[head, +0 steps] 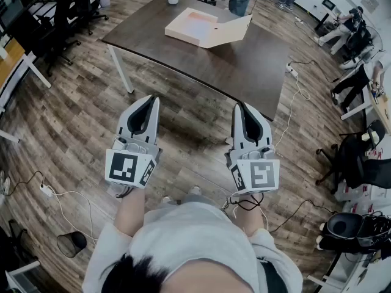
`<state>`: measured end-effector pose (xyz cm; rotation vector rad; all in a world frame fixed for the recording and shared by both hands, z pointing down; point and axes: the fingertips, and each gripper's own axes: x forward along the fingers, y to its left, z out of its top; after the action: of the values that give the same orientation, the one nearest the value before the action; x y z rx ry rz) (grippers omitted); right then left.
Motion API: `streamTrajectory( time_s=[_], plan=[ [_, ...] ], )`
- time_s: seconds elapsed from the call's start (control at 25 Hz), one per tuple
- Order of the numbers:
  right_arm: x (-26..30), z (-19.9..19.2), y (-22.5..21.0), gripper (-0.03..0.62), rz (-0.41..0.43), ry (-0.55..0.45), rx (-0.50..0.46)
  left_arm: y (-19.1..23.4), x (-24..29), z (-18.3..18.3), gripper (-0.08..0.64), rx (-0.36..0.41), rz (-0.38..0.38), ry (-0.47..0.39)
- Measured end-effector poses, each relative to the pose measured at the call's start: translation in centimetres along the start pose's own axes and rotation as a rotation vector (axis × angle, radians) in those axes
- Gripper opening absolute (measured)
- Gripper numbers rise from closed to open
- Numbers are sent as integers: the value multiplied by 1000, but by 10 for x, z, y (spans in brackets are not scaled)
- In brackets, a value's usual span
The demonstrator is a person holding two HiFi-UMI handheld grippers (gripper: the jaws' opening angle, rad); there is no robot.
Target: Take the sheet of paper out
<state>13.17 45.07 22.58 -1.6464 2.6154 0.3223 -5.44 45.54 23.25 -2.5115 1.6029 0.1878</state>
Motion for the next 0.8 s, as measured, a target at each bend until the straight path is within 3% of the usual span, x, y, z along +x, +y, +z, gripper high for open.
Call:
streamTrajectory(
  time_s=[0.64,0.8],
  plan=[
    [10,-9,-40,17,13,-30,27,-21,32,-4,-3,24,15,-3],
    [16,-14,-50,17,50,-26,26,-29,44,-4,-3,32,31,-5]
  ],
)
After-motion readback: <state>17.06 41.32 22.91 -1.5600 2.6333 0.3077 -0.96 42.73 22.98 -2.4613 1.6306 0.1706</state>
